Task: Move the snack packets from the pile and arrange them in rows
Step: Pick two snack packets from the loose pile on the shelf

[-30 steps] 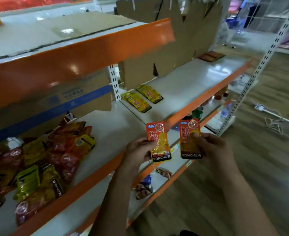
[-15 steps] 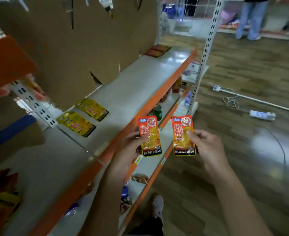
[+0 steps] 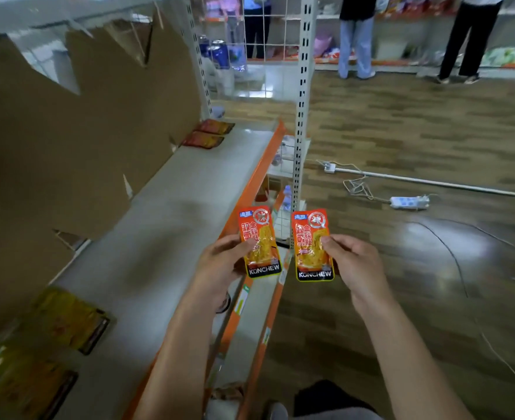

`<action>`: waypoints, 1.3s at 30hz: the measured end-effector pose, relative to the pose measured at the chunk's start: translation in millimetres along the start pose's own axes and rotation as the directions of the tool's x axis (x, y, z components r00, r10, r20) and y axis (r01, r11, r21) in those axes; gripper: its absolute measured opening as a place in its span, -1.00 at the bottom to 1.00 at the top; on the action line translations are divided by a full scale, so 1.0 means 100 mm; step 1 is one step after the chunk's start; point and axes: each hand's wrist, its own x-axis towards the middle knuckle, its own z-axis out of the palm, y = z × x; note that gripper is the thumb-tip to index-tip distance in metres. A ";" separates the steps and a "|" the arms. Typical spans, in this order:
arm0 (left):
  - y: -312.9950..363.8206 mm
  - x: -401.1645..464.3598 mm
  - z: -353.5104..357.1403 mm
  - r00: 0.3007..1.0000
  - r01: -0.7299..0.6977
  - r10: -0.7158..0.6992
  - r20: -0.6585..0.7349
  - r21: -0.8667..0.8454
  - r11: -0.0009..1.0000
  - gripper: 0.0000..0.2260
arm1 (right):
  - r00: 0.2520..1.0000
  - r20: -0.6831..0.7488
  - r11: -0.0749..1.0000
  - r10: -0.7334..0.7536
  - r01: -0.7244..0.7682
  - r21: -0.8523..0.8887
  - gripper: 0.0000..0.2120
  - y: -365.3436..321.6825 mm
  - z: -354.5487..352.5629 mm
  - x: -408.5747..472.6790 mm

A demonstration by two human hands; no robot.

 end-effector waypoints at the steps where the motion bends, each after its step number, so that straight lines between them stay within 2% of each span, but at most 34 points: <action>1: 0.03 0.11 0.04 1.000 0.005 -0.005 0.004 -0.005 1.000 -0.78 | 1.000 -0.003 1.000 0.004 -0.004 -0.005 -0.88 -0.03 0.01 0.10; 4: 0.15 0.41 0.16 1.000 0.003 -0.003 0.011 0.000 1.000 -0.87 | 1.000 -0.016 1.000 0.017 -0.017 -0.018 -0.88 -0.11 0.04 0.46; 9: 0.30 0.95 0.36 0.999 -0.013 0.014 -0.044 0.012 1.000 -0.85 | 0.999 0.017 0.999 0.036 -0.035 -0.039 -0.96 -0.16 0.11 1.21; 14: 0.40 1.51 0.63 0.993 -0.020 0.024 -0.114 0.034 0.999 -0.83 | 0.992 0.117 0.994 0.046 -0.034 -0.100 -0.93 -0.26 0.17 2.05; 17: 0.49 1.81 0.81 0.987 -0.003 0.007 -0.161 0.023 1.000 -0.81 | 0.978 0.196 0.991 0.071 -0.046 -0.128 -0.85 -0.40 0.18 2.59; 23: 0.68 2.32 1.12 0.968 -0.051 0.032 -0.248 -0.069 0.996 -0.71 | 0.952 0.303 0.984 0.029 0.027 -0.178 -0.89 -0.74 0.24 3.40; 26: 0.76 2.47 1.22 0.943 -0.068 0.020 -0.331 -0.133 0.989 -0.81 | 0.936 0.352 0.982 0.027 0.042 -0.187 -0.94 -0.82 0.38 3.63; 29: 0.85 2.55 1.19 0.917 -0.078 -0.016 -0.399 -0.218 0.973 -0.78 | 0.907 0.422 0.976 0.019 0.074 -0.204 -0.90 -0.87 0.64 3.79; 33: 0.97 2.70 0.89 0.871 -0.070 -0.005 -0.492 -0.135 0.988 -0.83 | 0.859 0.511 0.962 0.008 0.133 -0.240 -0.89 -0.95 1.08 3.98; 39: 1.14 2.97 0.52 0.793 -0.131 -0.049 -0.608 -0.248 0.960 -0.93 | 0.824 0.567 0.961 0.004 0.154 -0.231 -0.92 -1.02 1.68 4.26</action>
